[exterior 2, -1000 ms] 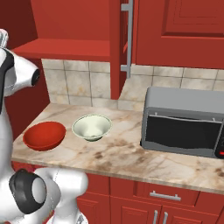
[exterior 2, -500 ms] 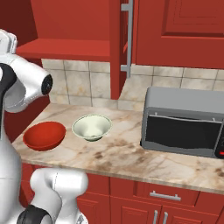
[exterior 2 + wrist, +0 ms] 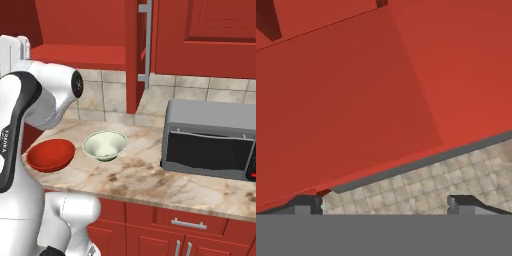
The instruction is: Open the cabinet. Pick the bowls from the counter and place them in the cabinet. Then close the cabinet.
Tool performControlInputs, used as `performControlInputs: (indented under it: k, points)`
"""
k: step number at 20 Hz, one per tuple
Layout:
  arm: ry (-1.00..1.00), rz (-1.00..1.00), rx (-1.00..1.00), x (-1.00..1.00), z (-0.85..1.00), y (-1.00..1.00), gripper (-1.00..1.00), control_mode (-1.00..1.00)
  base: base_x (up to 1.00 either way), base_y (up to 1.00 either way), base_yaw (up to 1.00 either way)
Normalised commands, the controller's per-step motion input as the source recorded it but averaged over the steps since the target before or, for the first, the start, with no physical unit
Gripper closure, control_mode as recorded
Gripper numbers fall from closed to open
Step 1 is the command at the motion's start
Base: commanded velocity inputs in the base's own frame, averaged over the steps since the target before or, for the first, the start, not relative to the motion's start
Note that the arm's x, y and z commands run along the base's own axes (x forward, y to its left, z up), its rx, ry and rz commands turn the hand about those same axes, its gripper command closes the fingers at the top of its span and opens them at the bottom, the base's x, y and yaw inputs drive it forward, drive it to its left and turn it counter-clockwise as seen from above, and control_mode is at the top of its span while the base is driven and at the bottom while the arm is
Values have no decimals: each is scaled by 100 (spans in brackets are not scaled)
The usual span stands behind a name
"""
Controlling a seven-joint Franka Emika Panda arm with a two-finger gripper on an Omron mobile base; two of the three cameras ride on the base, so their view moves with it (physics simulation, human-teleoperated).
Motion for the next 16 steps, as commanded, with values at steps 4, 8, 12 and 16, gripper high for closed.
performControlInputs:
  k: [4, 8, 12, 16]
  points:
    - [0, 11, -19, -14, -1, -43, -100, -100, 0, 0, 0]
    - [0, 17, -22, -16, 0, -26, -100, -100, 0, 0, 0]
    - [0, 15, -24, -11, -9, -3, -100, -100, 0, 0, 0]
    - [-3, 15, -21, -3, -24, -3, -100, -100, 0, 0, 0]
